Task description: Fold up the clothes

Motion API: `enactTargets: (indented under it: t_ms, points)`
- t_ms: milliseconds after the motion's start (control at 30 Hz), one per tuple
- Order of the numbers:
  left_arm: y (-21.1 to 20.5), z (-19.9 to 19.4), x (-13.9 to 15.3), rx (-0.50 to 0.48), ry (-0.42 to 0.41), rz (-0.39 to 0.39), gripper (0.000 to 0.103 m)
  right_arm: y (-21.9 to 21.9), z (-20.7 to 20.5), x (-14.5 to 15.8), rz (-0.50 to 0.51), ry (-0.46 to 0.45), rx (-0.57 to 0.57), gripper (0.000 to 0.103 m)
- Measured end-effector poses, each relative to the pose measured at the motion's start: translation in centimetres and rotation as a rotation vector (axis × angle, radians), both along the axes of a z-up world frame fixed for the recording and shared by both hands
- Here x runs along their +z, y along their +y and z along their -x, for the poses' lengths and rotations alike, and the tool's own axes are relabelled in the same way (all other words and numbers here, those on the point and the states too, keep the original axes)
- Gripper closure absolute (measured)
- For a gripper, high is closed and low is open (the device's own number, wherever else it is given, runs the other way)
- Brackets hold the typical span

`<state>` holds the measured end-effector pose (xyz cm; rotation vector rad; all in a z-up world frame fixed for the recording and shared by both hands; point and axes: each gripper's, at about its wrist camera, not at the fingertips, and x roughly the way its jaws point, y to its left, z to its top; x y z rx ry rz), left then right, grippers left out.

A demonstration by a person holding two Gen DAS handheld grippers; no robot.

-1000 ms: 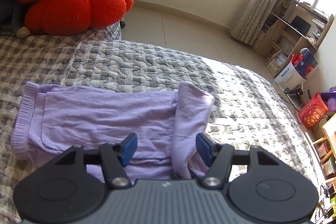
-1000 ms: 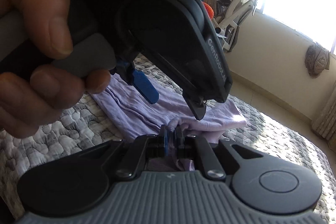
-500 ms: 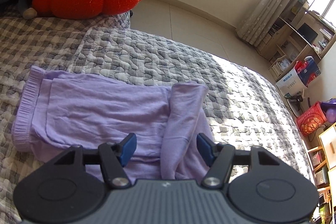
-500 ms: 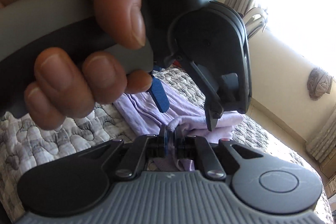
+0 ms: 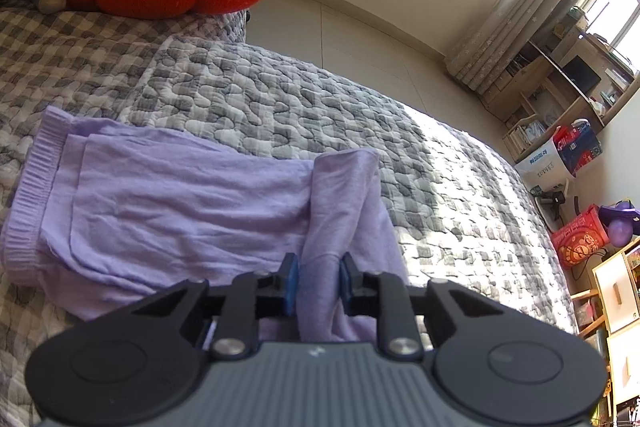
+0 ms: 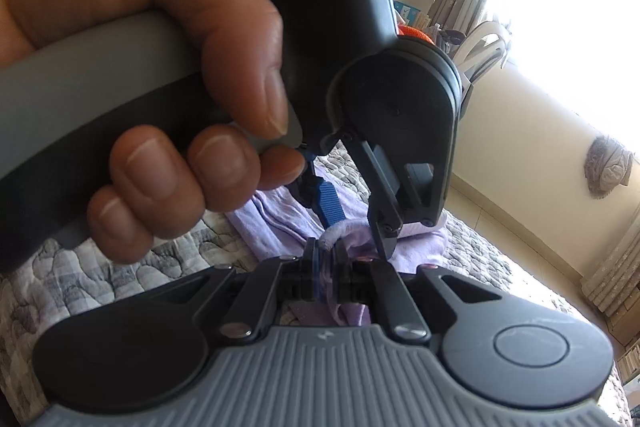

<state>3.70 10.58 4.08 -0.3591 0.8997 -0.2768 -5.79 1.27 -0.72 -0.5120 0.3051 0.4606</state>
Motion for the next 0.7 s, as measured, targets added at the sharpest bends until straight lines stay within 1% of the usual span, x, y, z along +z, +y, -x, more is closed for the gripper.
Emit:
enactTargets:
  t_ms: [33, 133, 233, 267, 300, 333, 367, 533, 567, 633, 667, 700]
  points:
    - [0.2, -0.1, 0.0, 0.003, 0.001, 0.008, 0.092, 0.1, -0.1, 0.1, -0.002, 0.002, 0.000, 0.094]
    - [1.1, -0.3, -0.2, 0.047, 0.021, 0.046, 0.094, 0.3, -0.6, 0.3, -0.012, 0.015, -0.006, 0.094]
    - [2.1, -0.3, -0.5, 0.085, 0.044, 0.061, 0.096, 0.3, -1.1, 0.6, -0.026, 0.061, 0.002, 0.087]
    - [2.3, -0.4, -0.6, 0.094, 0.051, 0.065, 0.096, 0.3, -1.2, 0.7, -0.024, 0.064, 0.000, 0.080]
    - [2.5, -0.4, -0.7, 0.103, 0.057, 0.067, 0.096, 0.3, -1.3, 0.8, -0.022, 0.060, -0.004, 0.065]
    - [2.5, -0.5, -0.7, 0.107, 0.060, 0.070, 0.096, 0.4, -1.4, 0.8, -0.019, 0.055, -0.007, 0.061]
    - [2.6, -0.5, -0.8, 0.110, 0.064, 0.073, 0.096, 0.5, -1.4, 0.9, -0.015, 0.051, -0.010, 0.059]
    - [2.6, -0.6, -0.8, 0.109, 0.066, 0.085, 0.096, 1.5, -1.8, 0.4, 0.024, 0.056, -0.004, 0.059]
    - [2.7, -0.6, -0.8, 0.109, 0.067, 0.090, 0.096, 1.6, -1.8, 0.2, 0.028, 0.056, -0.004, 0.064]
    - [2.9, -0.6, -0.7, 0.108, 0.065, 0.108, 0.097, 1.9, -1.7, 0.3, 0.021, 0.063, -0.006, 0.090]
    - [3.0, -0.7, -0.5, 0.103, 0.062, 0.108, 0.097, 2.0, -1.3, 0.4, 0.010, 0.066, -0.009, 0.098]
    - [3.1, -0.7, -0.3, 0.099, 0.059, 0.107, 0.097, 2.1, -0.7, 0.5, -0.003, 0.069, -0.012, 0.098]
